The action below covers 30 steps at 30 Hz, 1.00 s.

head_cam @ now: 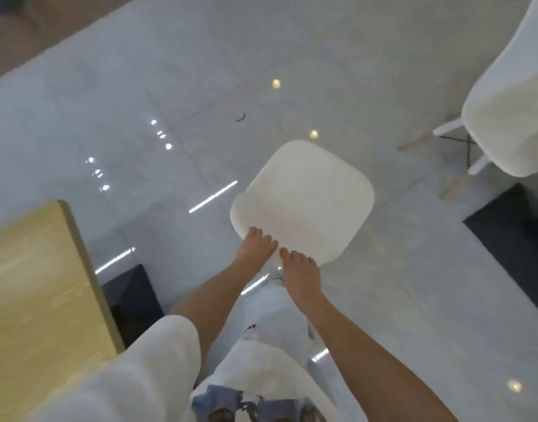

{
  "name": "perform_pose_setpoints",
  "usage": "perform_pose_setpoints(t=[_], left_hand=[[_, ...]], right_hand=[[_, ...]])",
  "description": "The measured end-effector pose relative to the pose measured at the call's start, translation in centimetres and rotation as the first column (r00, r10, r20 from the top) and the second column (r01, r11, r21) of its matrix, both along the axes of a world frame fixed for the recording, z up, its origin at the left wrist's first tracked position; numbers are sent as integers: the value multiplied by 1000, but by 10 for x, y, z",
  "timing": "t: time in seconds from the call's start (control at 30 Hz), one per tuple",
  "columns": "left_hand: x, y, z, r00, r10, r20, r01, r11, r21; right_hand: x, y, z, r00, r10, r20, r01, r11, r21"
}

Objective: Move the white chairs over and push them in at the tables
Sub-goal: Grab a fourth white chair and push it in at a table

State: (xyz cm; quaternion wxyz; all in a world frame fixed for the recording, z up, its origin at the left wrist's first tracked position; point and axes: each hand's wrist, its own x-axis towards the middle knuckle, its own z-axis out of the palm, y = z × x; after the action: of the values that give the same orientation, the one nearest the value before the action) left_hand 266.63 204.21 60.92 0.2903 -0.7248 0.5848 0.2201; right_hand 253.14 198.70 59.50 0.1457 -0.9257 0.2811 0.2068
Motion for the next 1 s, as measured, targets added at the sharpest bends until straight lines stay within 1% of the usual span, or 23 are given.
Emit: perform_pose_setpoints(t=[0.07,0.13,0.2,0.27,0.37,0.43,0.53,0.6,0.67,0.77,0.87,0.93,1.0], left_hand=[[-17,-3,1,999,32,33,-31,999,-13],[-36,-4,-3,995,80,67,-78,996,-30],[-55,-7,0,991,114,73,-110,993,-49],[-75,-10,-1,989,147,34,-144,986,-79],[-99,-26,-1,978,198,-64,-206,965,-160],[-112,-49,-1,976,206,-70,-217,950,-224],[-136,-82,-1,963,242,-118,-267,914,-304],[-148,-105,6,960,252,-122,-278,902,-331],[-168,-126,12,961,251,-120,-278,894,-351],[-215,-157,13,964,230,-135,-266,863,-429],[-278,-187,10,960,214,-181,-276,830,-484],[-327,-201,9,948,216,-234,-303,837,-456],[-376,-211,9,948,189,-255,-288,848,-445]], right_hand=[[-10,-9,-1,998,58,2,-58,998,-10],[-22,-20,-5,987,158,-31,-159,986,-44],[-33,-29,-8,980,193,-37,-195,978,-69],[-51,-38,-7,977,205,-61,-209,976,-54],[-80,-70,0,953,289,-87,-292,956,-28],[-97,-101,8,952,302,-57,-305,950,-60],[-119,-149,9,941,332,-64,-336,938,-80],[-135,-181,13,939,340,-46,-343,933,-111],[-154,-211,19,940,341,18,-335,931,-143],[-191,-253,30,917,383,111,-354,910,-215],[-249,-289,38,918,350,188,-309,926,-215],[-298,-302,34,918,354,179,-320,927,-194],[-350,-312,26,921,371,120,-347,919,-185]])
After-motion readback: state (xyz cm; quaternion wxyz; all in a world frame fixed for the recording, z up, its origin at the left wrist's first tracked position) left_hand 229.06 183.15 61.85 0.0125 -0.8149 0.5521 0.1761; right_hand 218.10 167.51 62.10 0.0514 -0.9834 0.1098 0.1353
